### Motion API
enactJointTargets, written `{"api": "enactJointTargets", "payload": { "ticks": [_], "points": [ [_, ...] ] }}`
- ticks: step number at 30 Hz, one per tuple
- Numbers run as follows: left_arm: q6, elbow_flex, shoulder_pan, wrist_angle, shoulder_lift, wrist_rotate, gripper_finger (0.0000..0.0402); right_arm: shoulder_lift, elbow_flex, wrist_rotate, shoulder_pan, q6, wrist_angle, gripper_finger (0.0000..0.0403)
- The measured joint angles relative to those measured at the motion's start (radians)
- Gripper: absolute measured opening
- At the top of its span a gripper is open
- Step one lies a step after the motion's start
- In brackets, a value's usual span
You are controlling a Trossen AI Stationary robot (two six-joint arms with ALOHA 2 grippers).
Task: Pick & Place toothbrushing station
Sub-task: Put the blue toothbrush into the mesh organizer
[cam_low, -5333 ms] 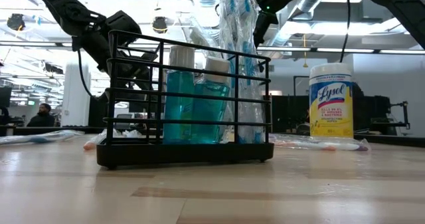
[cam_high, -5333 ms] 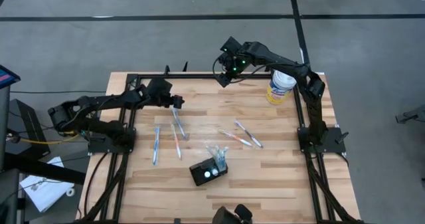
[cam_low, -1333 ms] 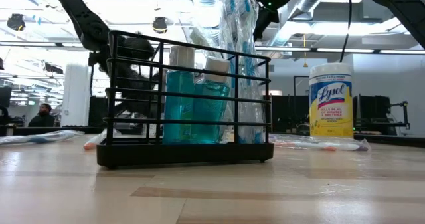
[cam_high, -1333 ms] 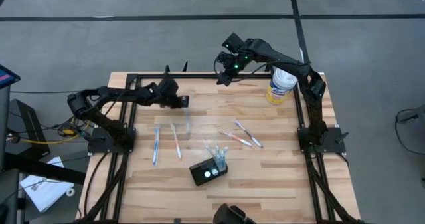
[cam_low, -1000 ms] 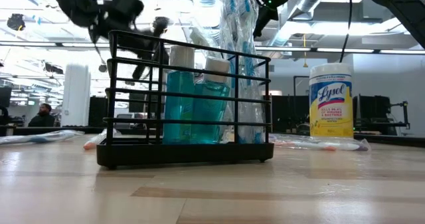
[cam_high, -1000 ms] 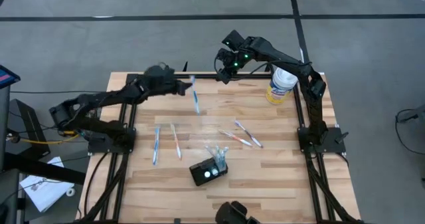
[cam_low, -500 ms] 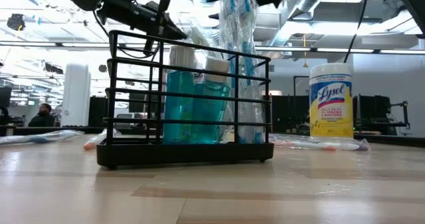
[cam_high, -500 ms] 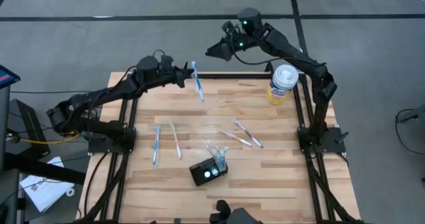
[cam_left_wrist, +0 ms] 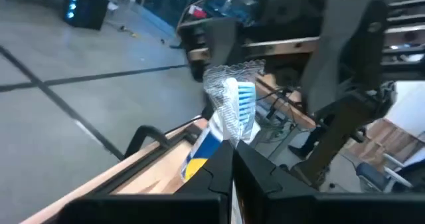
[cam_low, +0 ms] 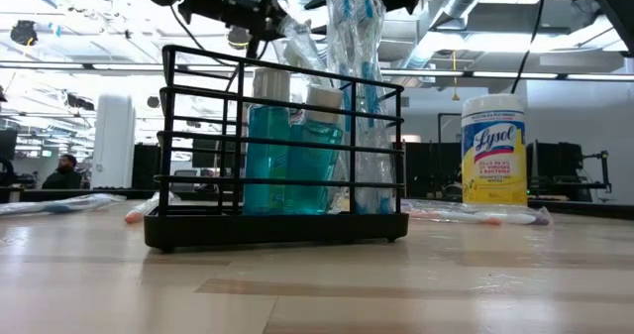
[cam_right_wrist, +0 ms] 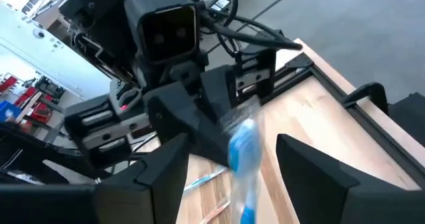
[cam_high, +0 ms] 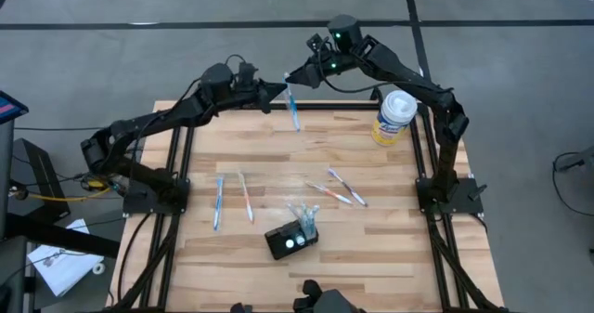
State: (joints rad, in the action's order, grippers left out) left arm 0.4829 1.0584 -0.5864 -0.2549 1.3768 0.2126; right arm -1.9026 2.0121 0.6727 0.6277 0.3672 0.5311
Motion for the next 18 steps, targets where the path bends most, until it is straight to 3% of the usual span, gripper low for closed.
{"api": "enactJointTargets", "payload": {
  "ticks": [8, 18],
  "points": [
    [0.001, 0.06, 0.01, -0.005, 0.059, 0.049, 0.0, 0.0, 0.0, -0.018, 0.001, 0.0, -0.001, 0.0206],
    [-0.01, 0.062, 0.002, 0.001, 0.059, 0.05, 0.0, 0.0, 0.0, -0.018, 0.001, 0.0, -0.001, 0.0153]
  ]
}}
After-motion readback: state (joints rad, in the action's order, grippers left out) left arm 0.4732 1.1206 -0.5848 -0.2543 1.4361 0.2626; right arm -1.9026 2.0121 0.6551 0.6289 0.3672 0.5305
